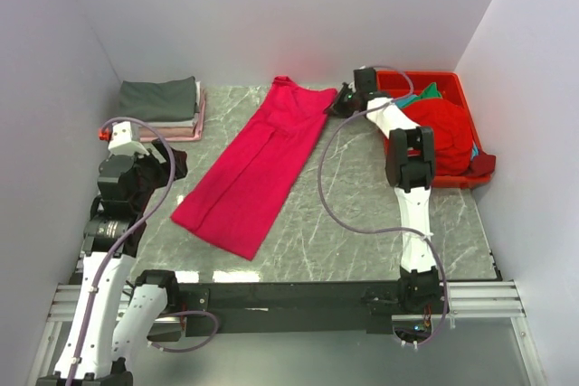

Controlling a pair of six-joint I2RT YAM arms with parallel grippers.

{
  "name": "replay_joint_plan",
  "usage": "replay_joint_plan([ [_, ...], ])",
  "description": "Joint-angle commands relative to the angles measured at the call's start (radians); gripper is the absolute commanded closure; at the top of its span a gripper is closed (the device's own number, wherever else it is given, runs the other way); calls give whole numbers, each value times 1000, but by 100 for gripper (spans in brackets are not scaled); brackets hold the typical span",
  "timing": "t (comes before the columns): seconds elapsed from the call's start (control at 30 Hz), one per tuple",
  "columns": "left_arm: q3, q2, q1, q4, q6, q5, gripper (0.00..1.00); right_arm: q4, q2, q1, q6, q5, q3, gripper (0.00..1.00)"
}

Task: Fold and stack the t-shirts
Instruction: Fold the tshirt

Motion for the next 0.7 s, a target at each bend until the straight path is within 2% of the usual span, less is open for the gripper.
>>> replay_joint_plan([
  [0.0, -28, 12, 5, 12, -27, 45, 21, -65, 28, -41, -108, 14, 105, 93],
  [0.03, -35, 18, 5, 15, -28, 51, 21, -86, 33, -41, -128, 5, 122, 88],
  [0.07, -51, 24, 5, 21, -34, 59, 20, -131, 41, -43, -174, -10, 148, 76],
  [0.17, -77, 55, 5, 24, -60, 48, 17, -162, 1, -41, -263, -38, 98, 61],
  [0.27, -131, 119, 5, 12, -135, 24, 15, -168, -92, -43, -363, -47, -29, 53],
  [0.37, -150, 212, 6, 9, -200, -19, 16, -194, -192, -41, -482, -99, -152, 50],
  [0.4, -142, 238, 6, 4, -204, -27, 16, -212, -215, -40, -531, -142, -177, 50],
  [0.47, -108, 327, 9, 10, -203, -30, 17, -269, -289, -38, -686, -327, -255, 50],
  [0.5, -90, 361, 11, 15, -159, -12, 17, -286, -315, -33, -758, -393, -286, 49],
  [0.53, -73, 428, 11, 28, -133, -4, 17, -300, -374, -29, -853, -485, -315, 43],
  [0.63, 5, 582, 11, 19, 57, 106, 23, -356, -502, 15, -1046, -549, -422, 25],
  [0.67, 51, 619, 11, -9, 135, 136, 25, -387, -533, 46, -1091, -553, -463, 24],
])
